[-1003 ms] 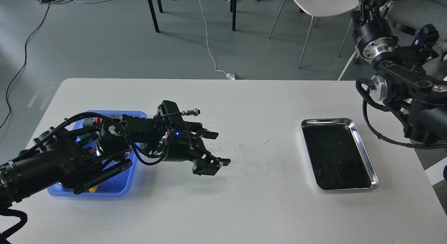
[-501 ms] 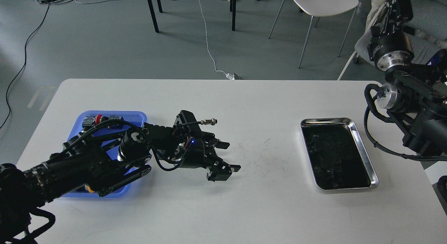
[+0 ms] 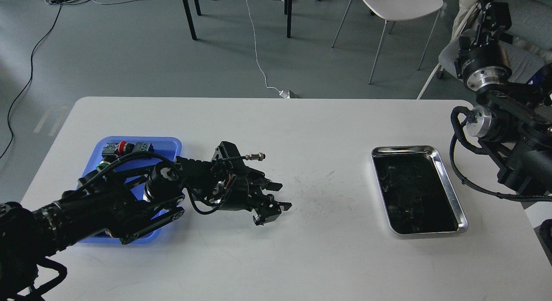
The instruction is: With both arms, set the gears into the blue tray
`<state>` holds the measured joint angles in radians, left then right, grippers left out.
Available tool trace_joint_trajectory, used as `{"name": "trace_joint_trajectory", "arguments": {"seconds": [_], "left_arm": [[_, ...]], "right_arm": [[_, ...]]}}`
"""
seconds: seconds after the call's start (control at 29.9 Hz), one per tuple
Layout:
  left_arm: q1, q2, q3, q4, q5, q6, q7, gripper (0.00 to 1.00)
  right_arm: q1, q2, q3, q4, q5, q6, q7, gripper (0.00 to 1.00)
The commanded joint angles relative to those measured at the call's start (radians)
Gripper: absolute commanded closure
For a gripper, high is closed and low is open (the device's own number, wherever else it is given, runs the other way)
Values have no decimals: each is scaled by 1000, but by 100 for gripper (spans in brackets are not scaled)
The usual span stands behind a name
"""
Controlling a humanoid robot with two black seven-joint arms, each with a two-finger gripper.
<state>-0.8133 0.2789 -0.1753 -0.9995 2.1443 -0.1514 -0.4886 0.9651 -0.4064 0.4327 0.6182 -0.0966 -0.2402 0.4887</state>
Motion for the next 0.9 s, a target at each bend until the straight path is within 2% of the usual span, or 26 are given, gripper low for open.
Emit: {"name": "trace_joint_trajectory", "arguments": {"seconds": [0.0,0.5,0.87], "left_arm": [[2,2,3,8,2,1,0,44],[-1,13,54,38,37,104,0,46],[-30,13,54,27,37,133,0,46]], "right_arm": [[0,1,-2,2,-2,1,0,4],[-8,0,-3,2,-2,1,0,4],[-13,1,-6,0,-3,1,0,4]]}}
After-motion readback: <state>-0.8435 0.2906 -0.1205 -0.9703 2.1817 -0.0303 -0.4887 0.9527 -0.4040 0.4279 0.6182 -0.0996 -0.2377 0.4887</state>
